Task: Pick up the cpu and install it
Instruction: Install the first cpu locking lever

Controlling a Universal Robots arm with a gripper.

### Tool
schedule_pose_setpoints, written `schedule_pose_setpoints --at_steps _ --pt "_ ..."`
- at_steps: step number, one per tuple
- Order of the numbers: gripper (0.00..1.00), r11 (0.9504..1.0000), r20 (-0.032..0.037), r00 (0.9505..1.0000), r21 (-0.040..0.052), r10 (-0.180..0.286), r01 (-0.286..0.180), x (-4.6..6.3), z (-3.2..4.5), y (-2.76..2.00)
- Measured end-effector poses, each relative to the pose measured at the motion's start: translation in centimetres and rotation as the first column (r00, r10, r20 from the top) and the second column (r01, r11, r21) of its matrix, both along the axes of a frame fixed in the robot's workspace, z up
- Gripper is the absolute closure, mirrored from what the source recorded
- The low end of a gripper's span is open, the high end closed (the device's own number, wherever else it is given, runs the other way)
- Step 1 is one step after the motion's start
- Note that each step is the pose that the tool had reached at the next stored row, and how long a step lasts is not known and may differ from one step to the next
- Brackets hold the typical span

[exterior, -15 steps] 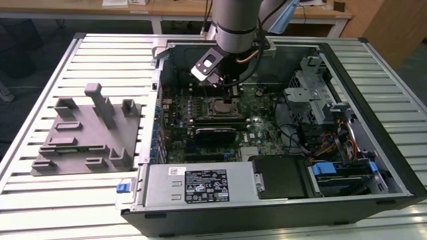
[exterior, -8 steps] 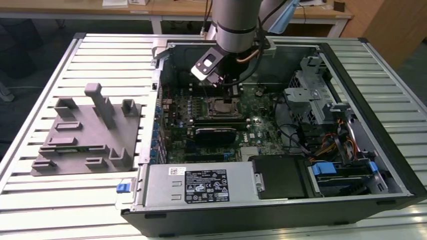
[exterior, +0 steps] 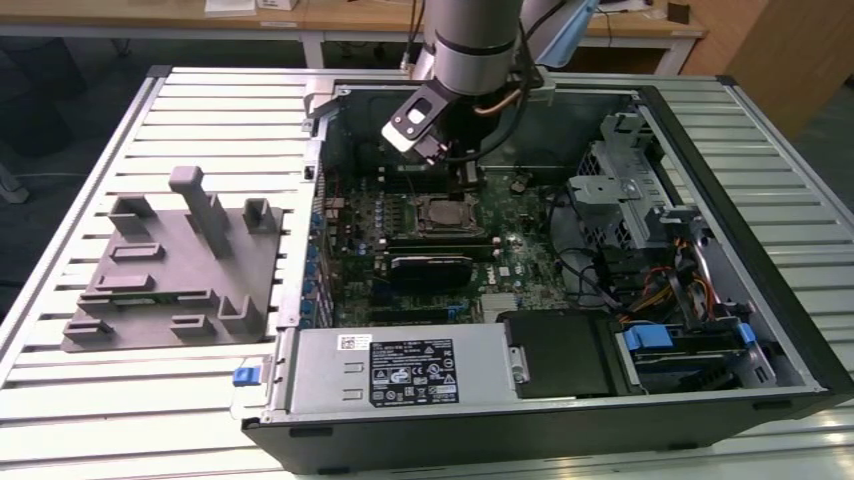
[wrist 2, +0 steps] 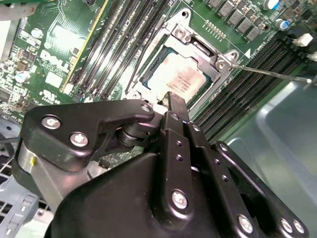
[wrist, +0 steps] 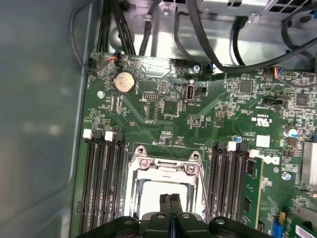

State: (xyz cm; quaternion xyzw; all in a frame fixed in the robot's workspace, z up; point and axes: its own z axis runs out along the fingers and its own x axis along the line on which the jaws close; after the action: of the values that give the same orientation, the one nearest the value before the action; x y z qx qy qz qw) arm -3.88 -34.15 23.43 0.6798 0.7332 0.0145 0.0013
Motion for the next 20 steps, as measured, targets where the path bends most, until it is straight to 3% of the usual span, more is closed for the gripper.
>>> schedule_pose_setpoints --at_steps 7,11,16,20 --pt "0.89 1.0000 0.0000 1.0000 -0.0001 0.000 0.000 0.0 1.91 0.00" --pt "0.89 1.0000 0.0000 1.0000 0.0000 0.000 0.000 0.0 2.49 0.00" --pt "0.89 0.9999 0.0001 0.9999 0.0001 0.011 -0.011 0.0 2.63 0.00" --pt "0.89 0.9979 0.0000 0.9979 0.0000 0.065 -0.065 0.0 2.63 0.00"
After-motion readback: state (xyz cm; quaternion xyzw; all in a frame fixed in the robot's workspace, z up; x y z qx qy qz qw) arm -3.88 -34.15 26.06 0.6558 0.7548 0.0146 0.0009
